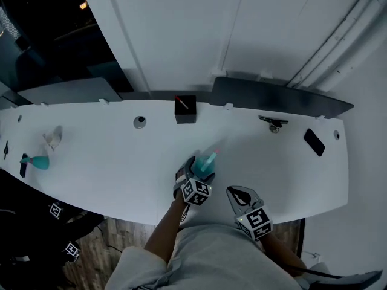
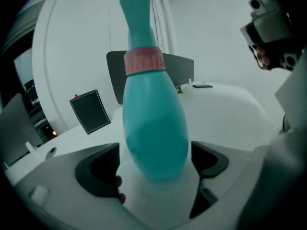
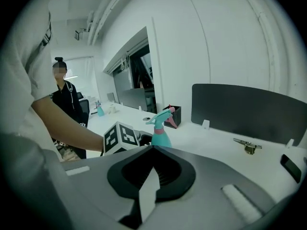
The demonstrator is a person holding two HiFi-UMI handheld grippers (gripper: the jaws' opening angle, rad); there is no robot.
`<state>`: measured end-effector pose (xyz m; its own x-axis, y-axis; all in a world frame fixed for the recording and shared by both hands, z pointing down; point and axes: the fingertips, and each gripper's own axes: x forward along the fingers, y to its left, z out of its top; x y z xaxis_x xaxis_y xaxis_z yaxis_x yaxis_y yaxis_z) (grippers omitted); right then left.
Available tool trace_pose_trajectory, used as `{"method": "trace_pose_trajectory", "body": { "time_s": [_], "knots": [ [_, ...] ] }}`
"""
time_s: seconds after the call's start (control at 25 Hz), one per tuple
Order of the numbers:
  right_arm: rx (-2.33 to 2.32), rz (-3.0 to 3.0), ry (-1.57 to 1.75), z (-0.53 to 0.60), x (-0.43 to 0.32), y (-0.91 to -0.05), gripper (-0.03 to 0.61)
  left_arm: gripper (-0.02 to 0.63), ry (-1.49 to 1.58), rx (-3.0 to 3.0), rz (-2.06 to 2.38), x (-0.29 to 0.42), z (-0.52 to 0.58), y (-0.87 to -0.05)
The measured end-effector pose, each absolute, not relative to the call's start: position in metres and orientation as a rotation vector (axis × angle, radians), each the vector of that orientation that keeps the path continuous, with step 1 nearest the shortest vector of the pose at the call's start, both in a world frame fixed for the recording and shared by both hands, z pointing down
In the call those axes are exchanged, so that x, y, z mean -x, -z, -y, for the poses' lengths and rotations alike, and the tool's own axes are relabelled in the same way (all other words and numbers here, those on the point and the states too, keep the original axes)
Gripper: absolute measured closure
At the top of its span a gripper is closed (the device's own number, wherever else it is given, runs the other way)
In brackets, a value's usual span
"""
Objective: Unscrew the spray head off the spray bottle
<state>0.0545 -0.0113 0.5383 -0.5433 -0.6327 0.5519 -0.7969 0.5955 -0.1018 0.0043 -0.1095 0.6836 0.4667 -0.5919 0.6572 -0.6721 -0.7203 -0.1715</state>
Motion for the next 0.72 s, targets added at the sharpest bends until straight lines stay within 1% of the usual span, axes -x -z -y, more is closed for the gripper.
{"method": "trace_pose_trajectory", "body": {
  "time_s": [0.16,0.24,0.36,0.52,0.72],
  "knots": [
    [-1.144,2.362,-0.53,0.012,-0.055,-0.539,0.578,0.166,-1.197,-2.621,1.069,-0.009,0.114,-0.695],
    [-1.145,2.365,-0.541,0.013,-0.054,-0.54,0.578,0.204,-1.212,-2.634,1.046,-0.01,0.112,-0.695],
    [-1.14,2.375,-0.554,0.012,-0.051,-0.541,0.578,0.209,-1.269,-2.657,1.066,-0.007,0.106,-0.691],
    [-1.113,2.407,-0.61,0.017,-0.046,-0.543,0.578,0.212,-1.333,-2.719,1.191,0.0,0.106,-0.669],
    [-1.005,2.524,-0.807,0.013,-0.022,-0.535,0.577,0.218,-1.404,-2.763,1.4,0.023,0.111,-0.637]
  ]
}}
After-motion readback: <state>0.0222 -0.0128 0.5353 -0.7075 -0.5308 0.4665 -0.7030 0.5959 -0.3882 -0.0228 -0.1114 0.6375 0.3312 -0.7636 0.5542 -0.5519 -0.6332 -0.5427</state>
